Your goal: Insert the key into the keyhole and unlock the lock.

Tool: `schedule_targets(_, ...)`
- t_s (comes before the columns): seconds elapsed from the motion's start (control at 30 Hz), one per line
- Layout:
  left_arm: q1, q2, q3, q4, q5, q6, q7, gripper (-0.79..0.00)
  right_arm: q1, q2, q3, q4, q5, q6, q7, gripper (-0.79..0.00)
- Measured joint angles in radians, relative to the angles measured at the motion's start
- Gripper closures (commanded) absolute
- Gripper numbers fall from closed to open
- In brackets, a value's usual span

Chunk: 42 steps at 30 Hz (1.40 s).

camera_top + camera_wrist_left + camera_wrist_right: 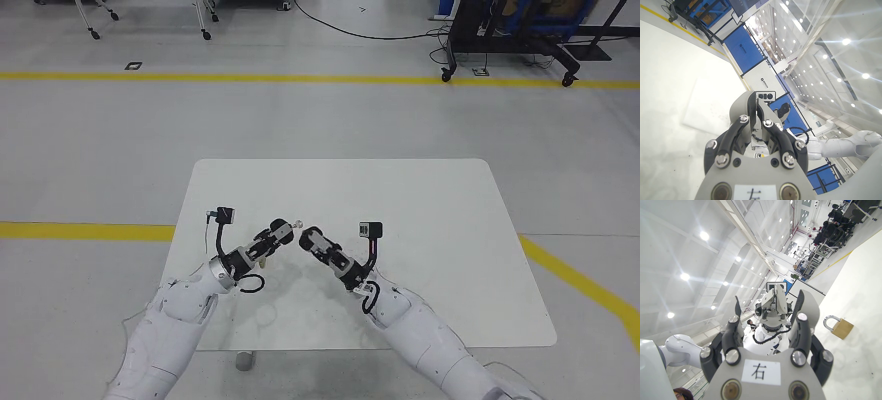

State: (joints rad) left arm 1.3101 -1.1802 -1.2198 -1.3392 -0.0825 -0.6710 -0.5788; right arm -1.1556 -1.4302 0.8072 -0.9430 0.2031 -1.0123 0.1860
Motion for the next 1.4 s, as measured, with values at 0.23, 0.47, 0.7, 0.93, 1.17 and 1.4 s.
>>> schedule_targets(0.23, 0.003, 0.000, 0.000, -0.005, -0.003, 0.005, 0.004, 0.000, 0.003, 0.016, 0.037, -0.027, -0.165, 0.048, -0.031, -0.785)
schedule_targets(0.47, -0.014, 0.030, -0.036, -0.011, -0.097, 0.079, -0.301, 0.000, -0.062, 0.094, 0.185, -0.137, -0.429, 0.154, 0.117, -0.785)
schedule_targets(0.7, -0.013, 0.056, -0.067, -0.025, -0.246, 0.078, -0.612, 0.000, -0.169, 0.138, 0.240, -0.318, -0.272, 0.235, 0.365, -0.785)
schedule_targets(0.93, -0.016, 0.063, -0.044, -0.041, -0.141, 0.098, -0.595, 0.000, -0.159, 0.144, 0.223, -0.328, -0.138, 0.246, 0.474, -0.357)
schedule_targets(1.17, -0.012, 0.070, -0.025, -0.058, -0.140, 0.104, -0.614, 0.000, -0.129, 0.140, 0.183, -0.292, -0.143, 0.261, 0.504, -0.296)
schedule_targets(1.4, -0.017, 0.074, -0.013, -0.054, -0.141, 0.100, -0.607, 0.000, -0.125, 0.141, 0.172, -0.279, -0.116, 0.243, 0.505, -0.222)
